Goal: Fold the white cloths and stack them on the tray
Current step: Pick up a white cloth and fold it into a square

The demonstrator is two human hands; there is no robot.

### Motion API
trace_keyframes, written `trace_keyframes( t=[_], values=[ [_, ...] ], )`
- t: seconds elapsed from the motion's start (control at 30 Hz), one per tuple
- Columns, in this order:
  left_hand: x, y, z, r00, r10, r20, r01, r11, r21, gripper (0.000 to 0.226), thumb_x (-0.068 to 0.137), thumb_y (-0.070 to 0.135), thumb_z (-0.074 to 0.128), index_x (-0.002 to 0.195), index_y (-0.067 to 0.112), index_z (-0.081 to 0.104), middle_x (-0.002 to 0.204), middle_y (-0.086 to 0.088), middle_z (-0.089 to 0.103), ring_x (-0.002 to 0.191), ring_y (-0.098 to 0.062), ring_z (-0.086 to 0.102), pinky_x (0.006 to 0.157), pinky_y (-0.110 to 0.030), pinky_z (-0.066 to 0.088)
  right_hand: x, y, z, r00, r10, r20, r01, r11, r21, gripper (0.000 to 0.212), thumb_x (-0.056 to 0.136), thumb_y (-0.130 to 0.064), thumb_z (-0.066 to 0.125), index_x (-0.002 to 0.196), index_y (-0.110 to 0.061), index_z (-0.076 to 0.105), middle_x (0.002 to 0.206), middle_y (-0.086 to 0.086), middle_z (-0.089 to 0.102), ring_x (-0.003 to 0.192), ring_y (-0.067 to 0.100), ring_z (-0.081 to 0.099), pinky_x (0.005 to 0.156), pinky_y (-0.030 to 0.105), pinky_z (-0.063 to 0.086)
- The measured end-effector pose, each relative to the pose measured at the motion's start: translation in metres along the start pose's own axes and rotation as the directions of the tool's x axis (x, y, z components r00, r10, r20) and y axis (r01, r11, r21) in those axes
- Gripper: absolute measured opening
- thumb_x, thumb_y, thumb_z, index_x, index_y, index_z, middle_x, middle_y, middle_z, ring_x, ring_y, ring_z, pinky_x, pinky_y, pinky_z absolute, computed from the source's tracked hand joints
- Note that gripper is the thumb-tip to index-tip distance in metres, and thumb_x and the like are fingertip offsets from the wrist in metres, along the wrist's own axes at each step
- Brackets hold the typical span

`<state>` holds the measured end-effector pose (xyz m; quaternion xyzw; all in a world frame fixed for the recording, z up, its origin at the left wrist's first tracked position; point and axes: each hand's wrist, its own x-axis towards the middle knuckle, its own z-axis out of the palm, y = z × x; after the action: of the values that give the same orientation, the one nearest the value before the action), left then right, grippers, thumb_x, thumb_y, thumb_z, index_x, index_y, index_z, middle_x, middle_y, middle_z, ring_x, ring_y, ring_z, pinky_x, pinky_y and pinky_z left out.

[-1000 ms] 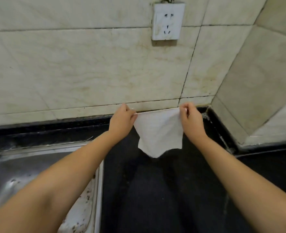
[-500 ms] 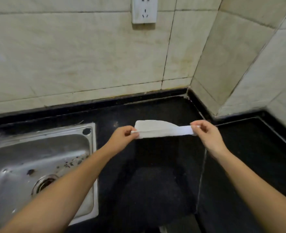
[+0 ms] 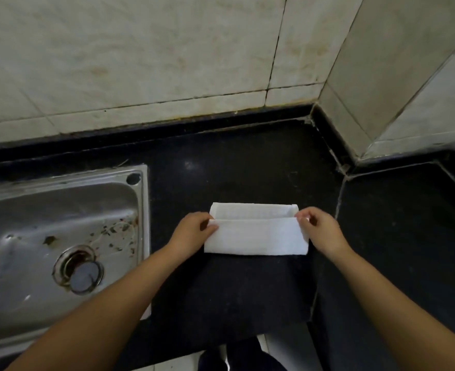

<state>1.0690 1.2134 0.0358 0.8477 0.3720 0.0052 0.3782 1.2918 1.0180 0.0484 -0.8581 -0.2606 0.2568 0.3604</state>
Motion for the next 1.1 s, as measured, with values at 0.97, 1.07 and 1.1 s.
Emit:
trace_keyframes(
  t=[0.97,1.07,1.1],
  values=[
    [0.006,-0.002,0.032,0.93,-0.273,-0.248,0.308,0.945,0.113,0.039,0.089,0.044,0.052,0.123,0.025,0.052,0.138,0.002,0.037,0.132,-0.018,0.027,0.112,-0.04,0.016,0.064,-0.121,0.121,0.87,-0.099,0.483,0.324,0.853,-0.409,0.017,0.092,-0.022,0.052,0.109,-0.022,0.052,0.109,0.001,0.059,0.105,0.02,0.057,0.098,0.041,0.044],
    [0.023,0.022,-0.01,0.952,-0.208,-0.223,0.204,0.978,-0.044,0.013,0.091,0.035,0.053,0.093,0.023,0.058,0.103,0.005,0.057,0.107,-0.016,0.051,0.114,-0.046,0.019,0.065,-0.139,0.084,0.893,-0.208,0.398,0.312,0.925,-0.218,0.021,0.091,-0.02,0.053,0.112,-0.022,0.057,0.104,-0.001,0.062,0.099,0.016,0.06,0.091,0.035,0.049],
    [0.029,0.034,-0.025,0.954,-0.16,-0.254,0.143,0.986,-0.085,0.01,0.09,0.032,0.054,0.086,0.023,0.055,0.087,0.007,0.058,0.092,-0.015,0.055,0.111,-0.046,0.026,0.066,-0.148,0.069,0.904,-0.256,0.341,0.326,0.931,-0.164,0.022,0.091,-0.019,0.055,0.112,-0.02,0.059,0.103,-0.002,0.062,0.098,0.015,0.06,0.084,0.028,0.049]
  ],
)
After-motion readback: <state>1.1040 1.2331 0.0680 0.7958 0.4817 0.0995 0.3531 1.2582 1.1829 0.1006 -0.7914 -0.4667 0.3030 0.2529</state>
